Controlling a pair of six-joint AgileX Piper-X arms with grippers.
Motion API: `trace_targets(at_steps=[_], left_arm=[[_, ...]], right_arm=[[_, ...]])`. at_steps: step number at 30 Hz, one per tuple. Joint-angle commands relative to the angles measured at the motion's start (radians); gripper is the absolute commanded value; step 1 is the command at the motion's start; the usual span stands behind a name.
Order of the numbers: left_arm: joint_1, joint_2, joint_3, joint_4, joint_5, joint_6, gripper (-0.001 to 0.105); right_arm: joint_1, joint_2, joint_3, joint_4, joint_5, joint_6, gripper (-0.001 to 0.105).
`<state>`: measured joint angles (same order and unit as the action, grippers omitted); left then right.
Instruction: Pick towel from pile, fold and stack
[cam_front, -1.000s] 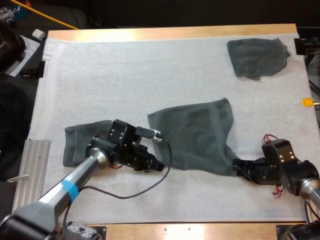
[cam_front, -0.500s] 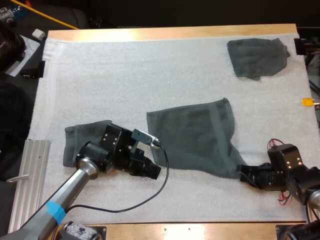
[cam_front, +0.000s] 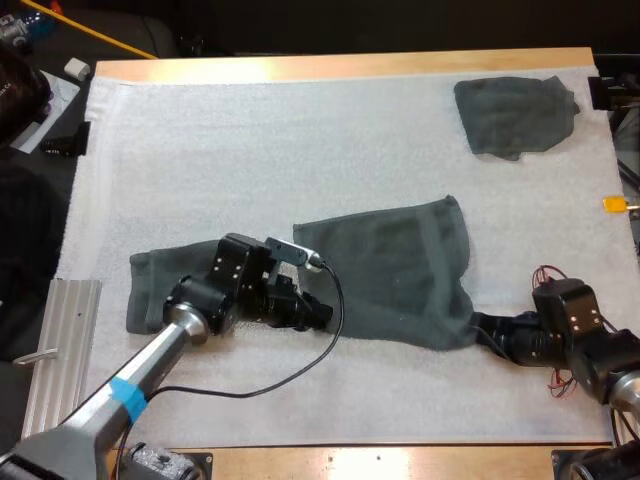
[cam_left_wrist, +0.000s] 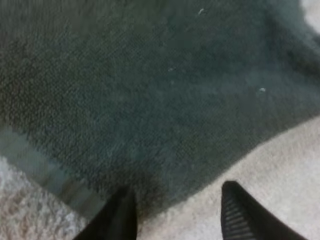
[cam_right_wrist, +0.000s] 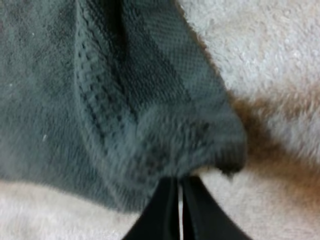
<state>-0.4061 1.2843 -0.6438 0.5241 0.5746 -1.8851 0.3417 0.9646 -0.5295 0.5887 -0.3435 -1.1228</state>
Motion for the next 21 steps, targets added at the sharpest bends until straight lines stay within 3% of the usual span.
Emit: trace_targets(at_steps=[1,4,12,16,21], left_arm=[[-0.001,0.041,-0.002,-0.022,-0.005,-0.020,0.042],[-0.002,0.071,-0.003,-0.015,-0.033,-0.032,0.050],[0.002,0.145,-0.003,-0.008,-0.112,-0.046,0.051],[0.001,0.189,0.000,-0.018,-0.081,-0.049,0.050],[-0.002,0.221,-0.001,-0.031,0.030,-0.043,0.043]], right_arm=[[-0.001,0.008,0.000,-0.007,-0.001,-0.001,0.000],[-0.001,0.002,-0.002,0.004,-0.006,-0.007,0.000],[-0.001,0.004,0.000,0.010,-0.005,-0.006,0.000],[0.000,0.005,-0.002,0.014,-0.006,-0.006,0.000],[-0.002,0.002,-0.001,0.014,-0.006,-0.008,0.001]])
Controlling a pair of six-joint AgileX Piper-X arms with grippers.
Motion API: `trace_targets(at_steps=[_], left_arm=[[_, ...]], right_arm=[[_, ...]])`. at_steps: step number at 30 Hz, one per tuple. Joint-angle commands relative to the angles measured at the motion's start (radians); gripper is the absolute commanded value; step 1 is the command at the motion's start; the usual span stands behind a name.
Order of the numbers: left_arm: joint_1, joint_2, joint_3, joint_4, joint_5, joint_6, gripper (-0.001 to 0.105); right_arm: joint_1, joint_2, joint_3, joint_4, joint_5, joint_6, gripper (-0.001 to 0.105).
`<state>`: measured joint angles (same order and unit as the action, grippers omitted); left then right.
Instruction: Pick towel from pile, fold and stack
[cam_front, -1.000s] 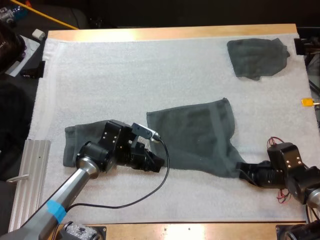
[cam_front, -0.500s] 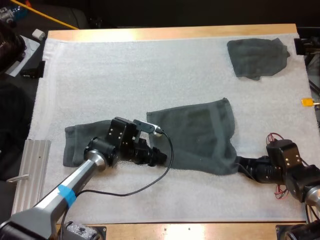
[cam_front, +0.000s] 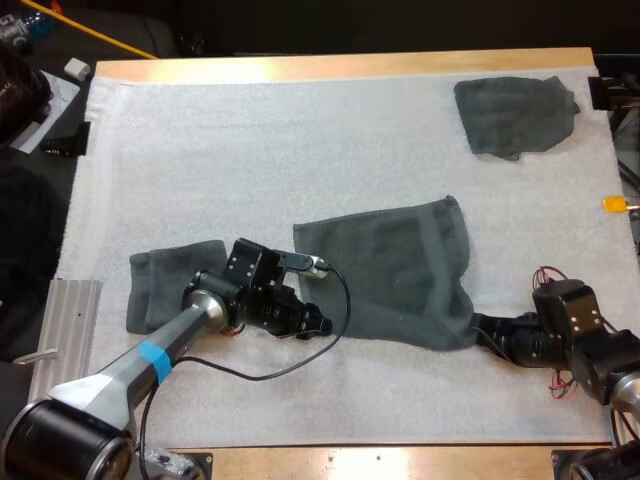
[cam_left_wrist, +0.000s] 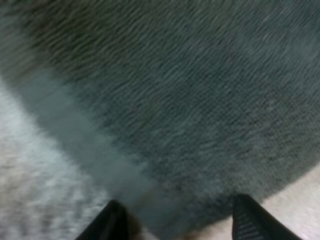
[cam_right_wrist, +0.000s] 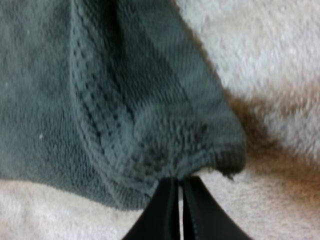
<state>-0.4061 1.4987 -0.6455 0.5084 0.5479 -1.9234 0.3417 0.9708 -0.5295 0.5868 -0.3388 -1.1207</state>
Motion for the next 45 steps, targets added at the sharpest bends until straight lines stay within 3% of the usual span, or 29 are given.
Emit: trace_targets(at_steps=[1,8,15,25,37,43,45], left_arm=[[0.000,0.012,0.002,-0.016,0.066,-0.004,0.041],[-0.003,0.024,0.002,-0.018,0.058,-0.008,0.030],[-0.004,0.021,0.004,0.026,0.055,0.002,0.000],[-0.012,-0.165,0.005,0.190,0.040,0.099,0.000],[-0.076,-0.321,0.005,0.315,0.038,0.111,0.000],[-0.068,-0.324,0.007,0.290,0.041,0.104,0.000],[-0.062,-0.317,0.005,0.272,0.044,0.097,0.000]], right_arm=[[0.000,-0.002,-0.001,0.018,-0.011,-0.010,0.001],[-0.002,0.001,-0.002,0.010,-0.008,-0.015,0.000],[-0.003,-0.002,0.000,0.014,-0.027,-0.019,0.000],[-0.001,-0.084,-0.017,0.144,-0.055,-0.063,0.000],[0.001,-0.229,-0.013,0.311,-0.049,-0.078,0.000],[-0.001,-0.220,-0.012,0.257,-0.036,-0.028,0.001],[-0.003,-0.208,-0.008,0.212,-0.019,0.008,0.009]])
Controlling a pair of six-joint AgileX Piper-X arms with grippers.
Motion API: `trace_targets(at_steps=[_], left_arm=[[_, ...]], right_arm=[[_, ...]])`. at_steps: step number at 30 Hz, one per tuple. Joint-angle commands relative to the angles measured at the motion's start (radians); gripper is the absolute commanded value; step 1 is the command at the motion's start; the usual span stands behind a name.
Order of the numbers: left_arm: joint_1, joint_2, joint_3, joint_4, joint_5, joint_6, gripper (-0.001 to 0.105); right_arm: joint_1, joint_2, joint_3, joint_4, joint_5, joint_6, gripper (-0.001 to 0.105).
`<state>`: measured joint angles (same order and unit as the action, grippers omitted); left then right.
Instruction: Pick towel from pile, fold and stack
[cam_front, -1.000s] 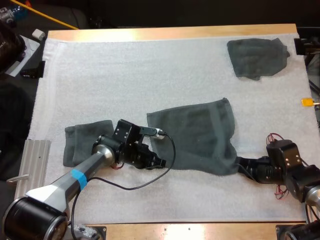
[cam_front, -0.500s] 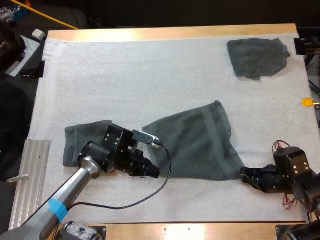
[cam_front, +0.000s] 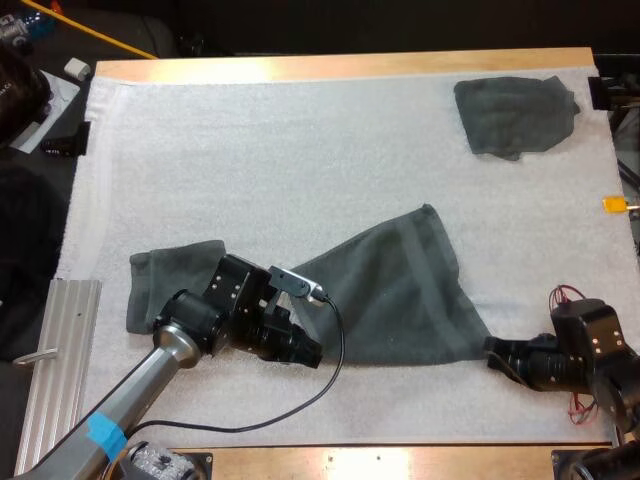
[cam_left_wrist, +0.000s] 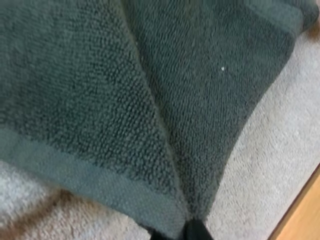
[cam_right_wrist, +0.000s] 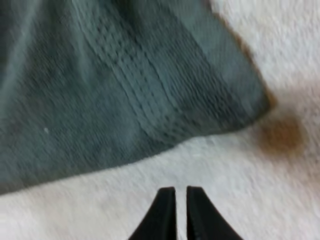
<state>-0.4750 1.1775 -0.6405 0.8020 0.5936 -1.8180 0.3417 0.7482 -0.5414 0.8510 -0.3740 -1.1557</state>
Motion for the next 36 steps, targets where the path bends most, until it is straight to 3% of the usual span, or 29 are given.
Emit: trace_targets(at_steps=[1,5,7,9,13,25,36], left_arm=[[0.010,0.008,0.000,-0.031,0.000,-0.014,0.000],[0.019,0.012,-0.002,-0.064,0.005,-0.041,0.000],[0.023,0.013,-0.001,-0.082,0.009,-0.054,0.000],[0.029,0.023,-0.002,-0.102,0.016,-0.071,0.000],[0.021,0.019,-0.002,-0.076,0.006,-0.051,0.000],[0.024,0.021,-0.001,-0.083,0.012,-0.053,0.000],[0.021,0.025,-0.003,-0.076,0.013,-0.056,0.000]], right_arm=[[-0.004,0.023,0.005,-0.072,0.025,0.058,0.016],[-0.003,0.066,0.007,-0.157,0.052,0.101,0.053],[-0.003,0.094,0.008,-0.185,0.062,0.103,0.061],[-0.003,0.169,0.009,-0.230,0.061,0.099,0.058],[-0.002,0.177,0.009,-0.215,0.056,0.090,0.040],[-0.001,0.370,0.009,-0.303,0.092,0.078,0.038],[-0.001,0.421,0.011,-0.336,0.071,0.079,0.037]])
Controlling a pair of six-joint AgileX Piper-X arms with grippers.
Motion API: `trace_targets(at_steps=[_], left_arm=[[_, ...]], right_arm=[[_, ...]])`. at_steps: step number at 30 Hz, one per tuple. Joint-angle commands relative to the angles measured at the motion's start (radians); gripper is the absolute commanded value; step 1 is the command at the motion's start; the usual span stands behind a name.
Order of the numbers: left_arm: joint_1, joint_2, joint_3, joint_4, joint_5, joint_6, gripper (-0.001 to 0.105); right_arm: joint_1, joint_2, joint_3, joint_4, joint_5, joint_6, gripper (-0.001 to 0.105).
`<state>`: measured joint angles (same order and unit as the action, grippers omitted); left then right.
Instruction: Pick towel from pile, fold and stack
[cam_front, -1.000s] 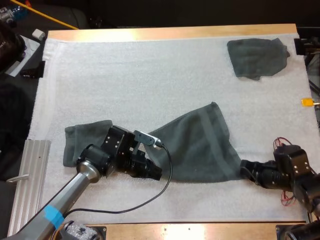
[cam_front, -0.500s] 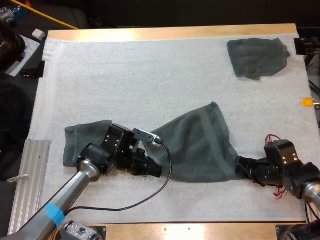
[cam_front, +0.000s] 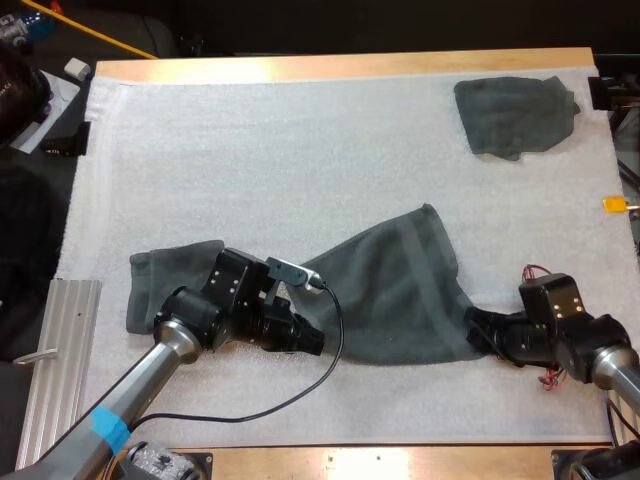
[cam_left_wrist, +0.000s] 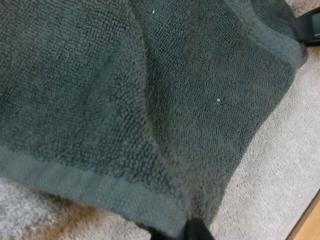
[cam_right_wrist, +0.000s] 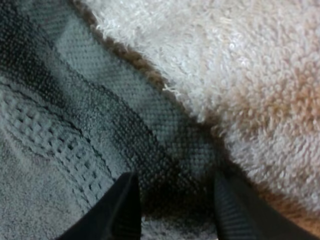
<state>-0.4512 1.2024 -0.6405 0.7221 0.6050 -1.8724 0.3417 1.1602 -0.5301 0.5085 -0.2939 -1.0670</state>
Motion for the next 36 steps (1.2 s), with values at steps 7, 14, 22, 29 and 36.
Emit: trace_targets(at_steps=[7,14,22,29,36], left_arm=[[-0.003,0.006,-0.004,0.004,0.007,0.000,0.001],[-0.004,0.003,-0.005,0.009,0.012,0.009,0.000],[-0.015,-0.114,-0.007,0.140,0.015,0.056,0.000],[0.028,-0.095,-0.005,0.118,0.029,0.052,0.000],[0.024,-0.098,-0.006,0.117,0.030,0.049,0.000]], right_arm=[[0.001,0.010,-0.001,0.009,-0.030,-0.019,0.001],[0.000,-0.008,0.001,0.009,-0.037,-0.030,0.001],[0.000,-0.210,-0.002,0.164,-0.044,-0.042,0.000],[0.000,-0.218,-0.001,0.161,-0.036,-0.041,0.001],[0.000,-0.215,0.001,0.176,-0.010,-0.019,0.050]])
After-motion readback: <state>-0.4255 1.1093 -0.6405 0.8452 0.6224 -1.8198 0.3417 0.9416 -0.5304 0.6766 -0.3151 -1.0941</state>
